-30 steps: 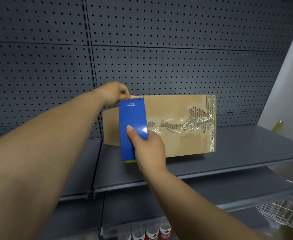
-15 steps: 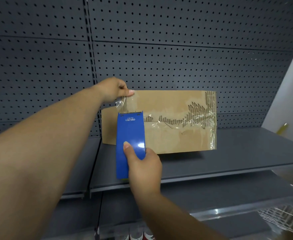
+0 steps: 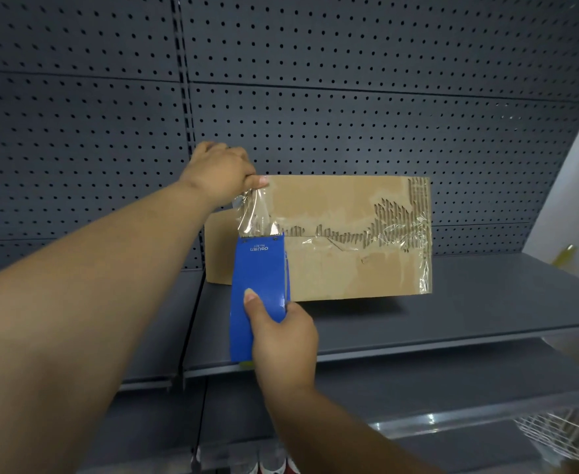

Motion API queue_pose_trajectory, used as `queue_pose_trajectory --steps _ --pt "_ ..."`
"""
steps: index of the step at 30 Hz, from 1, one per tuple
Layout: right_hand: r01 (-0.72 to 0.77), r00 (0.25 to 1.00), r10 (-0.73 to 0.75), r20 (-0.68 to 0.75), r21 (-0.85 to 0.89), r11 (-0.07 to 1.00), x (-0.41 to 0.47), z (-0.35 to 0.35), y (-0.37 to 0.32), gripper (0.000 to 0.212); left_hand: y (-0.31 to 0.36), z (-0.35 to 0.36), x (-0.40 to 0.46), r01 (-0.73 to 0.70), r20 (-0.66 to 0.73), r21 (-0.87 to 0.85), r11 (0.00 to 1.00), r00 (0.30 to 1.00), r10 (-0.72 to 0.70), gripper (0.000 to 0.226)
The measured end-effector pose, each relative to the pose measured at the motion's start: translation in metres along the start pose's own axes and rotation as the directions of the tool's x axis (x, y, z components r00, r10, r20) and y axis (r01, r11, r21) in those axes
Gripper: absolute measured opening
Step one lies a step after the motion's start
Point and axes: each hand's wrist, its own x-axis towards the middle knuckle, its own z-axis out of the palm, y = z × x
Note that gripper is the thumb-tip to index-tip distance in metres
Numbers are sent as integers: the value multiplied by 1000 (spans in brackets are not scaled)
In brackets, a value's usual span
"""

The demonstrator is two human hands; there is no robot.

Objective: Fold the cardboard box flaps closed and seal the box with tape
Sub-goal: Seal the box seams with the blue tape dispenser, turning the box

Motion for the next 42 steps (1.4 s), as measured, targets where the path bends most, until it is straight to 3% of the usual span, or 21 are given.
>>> queue_pose_trajectory --steps 11,16,20,28,33,38,42 --pt "-18 1000 20 -15 141 990 -19 14 -4 34 7 1 1 108 76 64 992 991 -113 57" --pt "-13 999 2 32 339 941 -30 17 -19 22 13 -2 3 144 130 57 988 980 -150 57" --pt "6 999 -26 44 396 918 -36 21 -25 20 13 -6 1 149 140 50 988 978 -154 57" --pt "-91 996 85 33 234 968 -19 20 3 28 19 -15 2 189 255 56 980 947 -197 55" --pt "-111 993 103 52 181 977 -11 20 5 33 21 -11 -16 116 95 -55 992 989 -111 46" --pt "-121 993 117 34 159 980 -9 23 4 35 27 -11 -25 64 107 91 994 991 -74 49" --pt "-125 992 122 29 136 983 -10 22 4 32 31 2 -34 83 97 69 994 991 -89 67"
